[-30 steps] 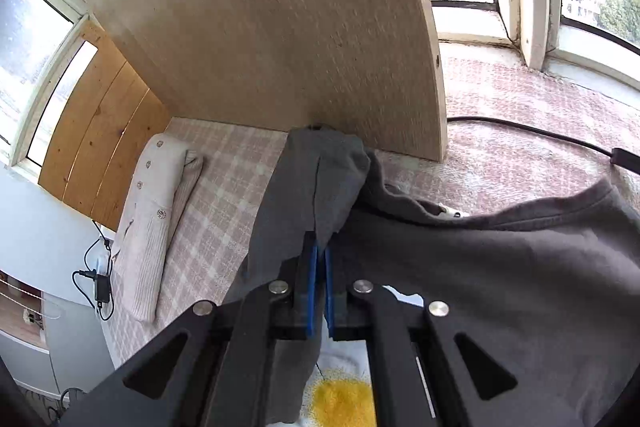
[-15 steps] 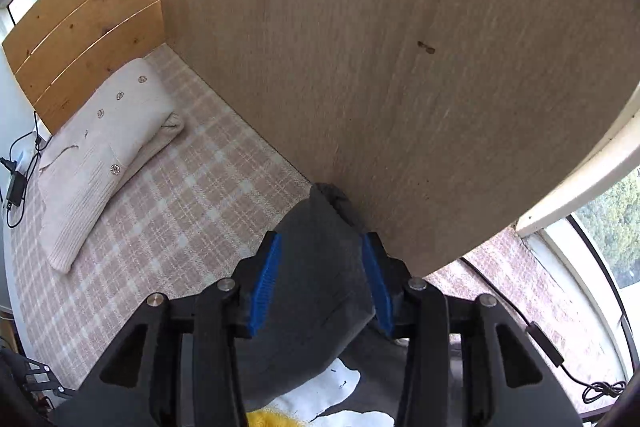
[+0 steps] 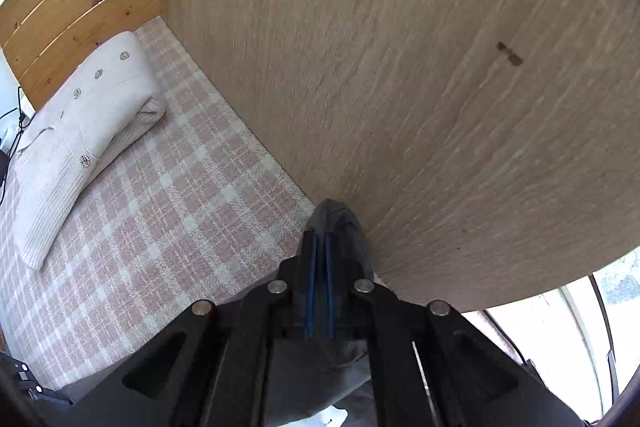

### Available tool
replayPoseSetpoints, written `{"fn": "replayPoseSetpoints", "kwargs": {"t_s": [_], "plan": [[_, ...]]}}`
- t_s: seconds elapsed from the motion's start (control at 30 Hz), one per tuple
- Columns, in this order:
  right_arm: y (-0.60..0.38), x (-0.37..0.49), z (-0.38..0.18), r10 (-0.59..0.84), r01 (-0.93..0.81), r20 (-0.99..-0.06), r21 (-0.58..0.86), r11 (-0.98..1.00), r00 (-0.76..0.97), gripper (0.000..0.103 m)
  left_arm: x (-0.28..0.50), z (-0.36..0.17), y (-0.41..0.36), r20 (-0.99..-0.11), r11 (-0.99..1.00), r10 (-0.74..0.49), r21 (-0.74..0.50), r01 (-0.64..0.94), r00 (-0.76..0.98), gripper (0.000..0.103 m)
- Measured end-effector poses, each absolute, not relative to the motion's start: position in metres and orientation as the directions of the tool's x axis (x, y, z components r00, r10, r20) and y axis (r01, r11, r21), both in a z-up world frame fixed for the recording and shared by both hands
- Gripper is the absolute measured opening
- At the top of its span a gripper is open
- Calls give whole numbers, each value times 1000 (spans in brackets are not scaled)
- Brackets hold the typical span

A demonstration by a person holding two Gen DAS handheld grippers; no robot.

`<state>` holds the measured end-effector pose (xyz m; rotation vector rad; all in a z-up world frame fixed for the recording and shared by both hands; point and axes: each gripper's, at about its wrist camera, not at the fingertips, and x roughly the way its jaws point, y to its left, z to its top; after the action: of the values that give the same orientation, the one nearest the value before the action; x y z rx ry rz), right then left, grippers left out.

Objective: Fold clothes
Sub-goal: 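Pinch and smooth the folded side edge with the right tool, then open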

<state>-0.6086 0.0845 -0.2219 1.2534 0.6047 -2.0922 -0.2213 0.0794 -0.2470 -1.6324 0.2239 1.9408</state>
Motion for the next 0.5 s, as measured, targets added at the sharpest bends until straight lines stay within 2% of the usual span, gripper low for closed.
{"fn": "replayPoseSetpoints", "kwargs": {"t_s": [0.07,0.13,0.27,0.4,0.5], "plan": [[83,-612,-226,-218,686,-891,-131,-716,-397,4,-218,-248,80,-942,-809,326,-234,-539,-80,48],[83,-613,-225,-210,681,-905,-110,-724,-370,5,-216,-248,79,-945,-809,317,-224,-543,-83,48],[96,-583,-191,-302,696,-884,-38,-717,-358,21,-211,-241,60,-935,-838,343,-259,-481,-94,39],[105,-519,-185,-443,775,-889,201,-599,-113,21,-196,-227,39,-920,-852,370,-280,-442,-131,39],[92,-461,-212,-444,805,-896,268,-529,7,21,-202,-219,53,-913,-846,388,-296,-444,-130,39]]}}
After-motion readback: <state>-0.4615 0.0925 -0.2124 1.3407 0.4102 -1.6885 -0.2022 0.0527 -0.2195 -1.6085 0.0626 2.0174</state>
